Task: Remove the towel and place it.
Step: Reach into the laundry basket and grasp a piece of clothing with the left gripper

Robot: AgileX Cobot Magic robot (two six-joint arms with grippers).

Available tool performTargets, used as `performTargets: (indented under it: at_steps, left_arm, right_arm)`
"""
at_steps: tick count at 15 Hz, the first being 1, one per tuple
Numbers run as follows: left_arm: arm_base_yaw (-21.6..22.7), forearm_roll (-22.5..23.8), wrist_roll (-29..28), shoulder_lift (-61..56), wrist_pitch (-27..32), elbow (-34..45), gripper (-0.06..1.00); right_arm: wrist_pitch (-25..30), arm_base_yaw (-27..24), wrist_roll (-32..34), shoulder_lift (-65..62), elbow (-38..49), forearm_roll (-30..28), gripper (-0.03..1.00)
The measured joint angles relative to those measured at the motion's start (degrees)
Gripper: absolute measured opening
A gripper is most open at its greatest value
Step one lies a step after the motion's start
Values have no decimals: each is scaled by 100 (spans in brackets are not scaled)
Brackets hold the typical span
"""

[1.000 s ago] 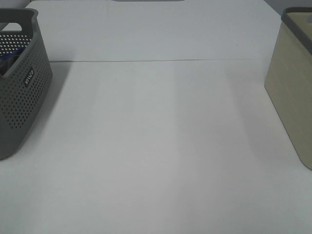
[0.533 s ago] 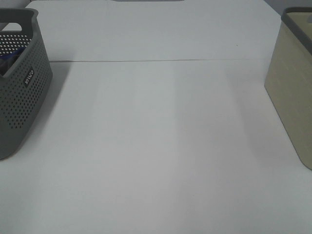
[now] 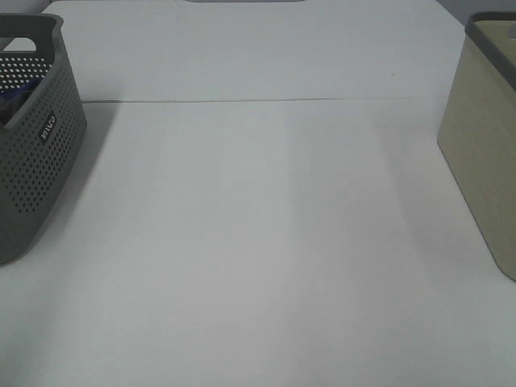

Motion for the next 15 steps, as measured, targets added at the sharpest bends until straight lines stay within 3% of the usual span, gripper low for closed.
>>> performTargets:
  at_steps: [1, 4, 11, 15]
  left_arm:
    - [0, 115, 504, 447, 0, -309, 99]
    - [0, 762, 957, 1301, 0, -831, 99]
    - [0, 2045, 1071, 3128, -6, -1673, 99]
    - [0, 2384, 1094, 4601, -34, -2338, 99]
  right_arm:
    - [0, 0, 0, 0, 0, 0, 82]
    - [0, 0, 0, 0, 0, 0, 82]
    - [0, 0, 0, 0, 0, 0, 82]
    - [0, 0, 0, 0, 0, 0, 82]
